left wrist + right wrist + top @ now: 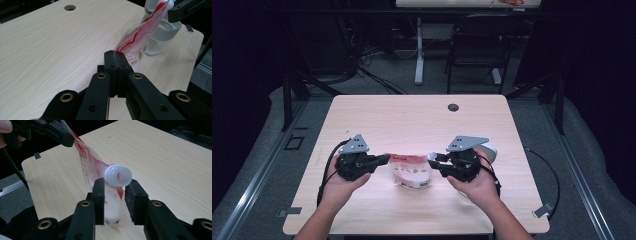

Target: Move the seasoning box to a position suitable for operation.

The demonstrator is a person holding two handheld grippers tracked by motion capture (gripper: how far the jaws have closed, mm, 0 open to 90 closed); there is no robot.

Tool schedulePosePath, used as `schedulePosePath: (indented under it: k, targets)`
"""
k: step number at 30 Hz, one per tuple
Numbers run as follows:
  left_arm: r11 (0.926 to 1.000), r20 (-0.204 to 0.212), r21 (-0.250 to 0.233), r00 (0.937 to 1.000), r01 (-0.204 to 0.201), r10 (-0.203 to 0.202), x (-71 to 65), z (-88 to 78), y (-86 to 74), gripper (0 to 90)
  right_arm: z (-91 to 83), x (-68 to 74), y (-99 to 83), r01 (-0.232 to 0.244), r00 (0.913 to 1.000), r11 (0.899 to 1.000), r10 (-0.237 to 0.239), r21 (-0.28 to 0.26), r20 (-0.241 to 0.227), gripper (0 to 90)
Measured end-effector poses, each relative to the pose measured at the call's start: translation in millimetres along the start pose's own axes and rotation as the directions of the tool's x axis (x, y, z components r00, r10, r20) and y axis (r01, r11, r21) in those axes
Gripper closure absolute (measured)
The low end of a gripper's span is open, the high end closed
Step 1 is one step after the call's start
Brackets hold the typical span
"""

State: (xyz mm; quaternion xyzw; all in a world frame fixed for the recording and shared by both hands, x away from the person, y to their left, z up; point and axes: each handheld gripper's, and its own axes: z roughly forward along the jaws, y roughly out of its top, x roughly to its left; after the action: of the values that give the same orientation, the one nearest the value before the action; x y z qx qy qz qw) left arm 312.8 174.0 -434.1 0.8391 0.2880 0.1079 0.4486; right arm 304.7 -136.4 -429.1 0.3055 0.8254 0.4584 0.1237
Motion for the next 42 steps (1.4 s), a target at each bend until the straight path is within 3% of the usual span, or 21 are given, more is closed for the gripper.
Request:
schedulePosePath:
  k: [7,13,17,29,38,42]
  targets:
    - [0.9999,0.013,0.005,0.9999,-0.01,0.01,-12.7,0.8,1.5,90.0,-10.9,2.8,-7.3,0.0,1.0,1.0,0.0,0.005,0.003,70.2]
    - [0.9999,0.022,0.014,0.9997,-0.008,0.008,-15.7,3.8,-1.1,90.0,-16.0,6.2,-11.1,0.007,1.0,1.0,-0.007,0.021,0.006,70.0]
    - [0.9999,0.044,-0.007,0.999,0.011,-0.011,-14.4,5.7,-5.0,90.0,-15.6,5.6,-14.6,0.014,0.9999,1.0,-0.014,0.022,0.005,69.9]
    - [0.9996,0.049,-0.02,0.9986,0.02,-0.019,-12.3,4.1,-5.2,71.2,-21.5,3.1,-14.0,0.052,0.9979,0.998,-0.052,0.019,-0.038,63.7]
    - [0.9993,0.068,0.0,0.997,0.037,-0.037,-6.0,-3.2,-7.2,65.4,-31.4,3.4,-13.9,0.02,0.9985,1.0,-0.02,0.001,-0.051,59.5]
    - [0.9991,0.068,-0.004,0.9968,0.043,-0.043,-3.6,-7.8,-9.2,65.0,-36.8,4.5,-11.6,0.034,0.9983,0.999,-0.034,0.001,-0.048,57.8]
